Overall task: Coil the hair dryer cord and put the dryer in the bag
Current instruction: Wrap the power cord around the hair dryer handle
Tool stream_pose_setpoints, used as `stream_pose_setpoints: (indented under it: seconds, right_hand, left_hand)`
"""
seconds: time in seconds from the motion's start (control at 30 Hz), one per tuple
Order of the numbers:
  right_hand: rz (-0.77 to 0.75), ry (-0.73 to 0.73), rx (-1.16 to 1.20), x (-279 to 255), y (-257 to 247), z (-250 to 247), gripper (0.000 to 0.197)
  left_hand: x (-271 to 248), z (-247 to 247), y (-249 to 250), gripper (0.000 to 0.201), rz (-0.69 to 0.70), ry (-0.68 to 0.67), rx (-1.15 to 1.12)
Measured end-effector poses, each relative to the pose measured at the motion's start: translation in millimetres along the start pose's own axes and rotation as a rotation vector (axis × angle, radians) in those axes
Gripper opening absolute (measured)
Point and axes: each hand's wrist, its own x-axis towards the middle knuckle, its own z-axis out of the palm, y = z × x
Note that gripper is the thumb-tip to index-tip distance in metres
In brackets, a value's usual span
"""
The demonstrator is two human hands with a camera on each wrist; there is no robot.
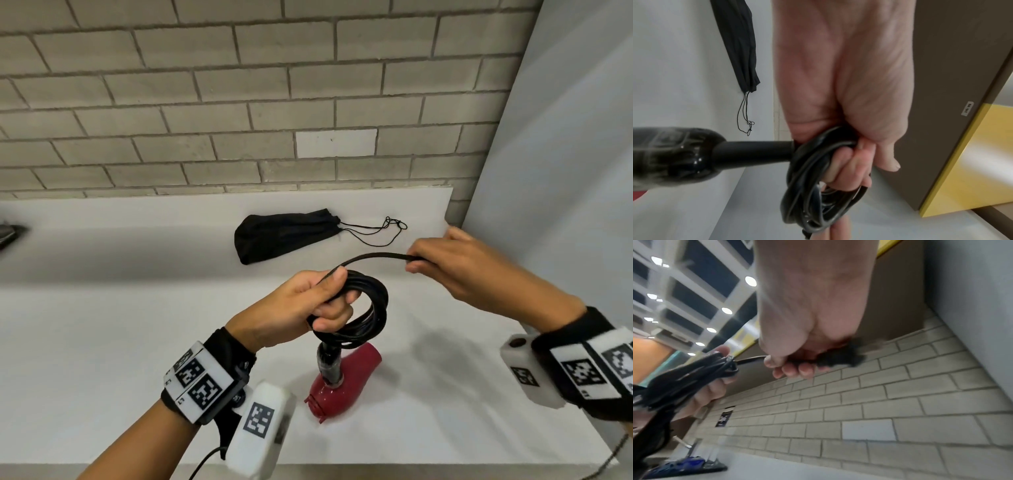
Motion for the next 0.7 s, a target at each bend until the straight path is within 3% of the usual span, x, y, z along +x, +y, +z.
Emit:
stream_pose_setpoints:
  seconds: [0.13, 0.27, 0.43, 0.53, 0.7]
  right_hand:
    - [0.087, -0.028, -0.118, -28, 10, 16, 0.032]
    - [0.178, 0.031, -0.296, -28, 6, 33, 0.006]
    - [0.420, 0.304, 0.432, -19, -9, 37, 0.010]
    - [0.575, 0.320, 0.943, -11, -31, 43, 0.010]
    - [0.528, 0.289, 1.505, 3, -48, 56, 0.016]
  left_hand:
    - [2, -7, 2, 0.035, -0.066, -0.010, -0.084]
    - [8, 0, 2, 0.028, -0.100, -0.011, -0.077]
    - [6, -2, -3, 0.031, -0.068, -0.009, -0.121]
    - [5, -3, -4, 0.030, -0.056, -0.021, -0.155]
    - [8, -3, -4, 0.027, -0.047, -0.042, -0.142]
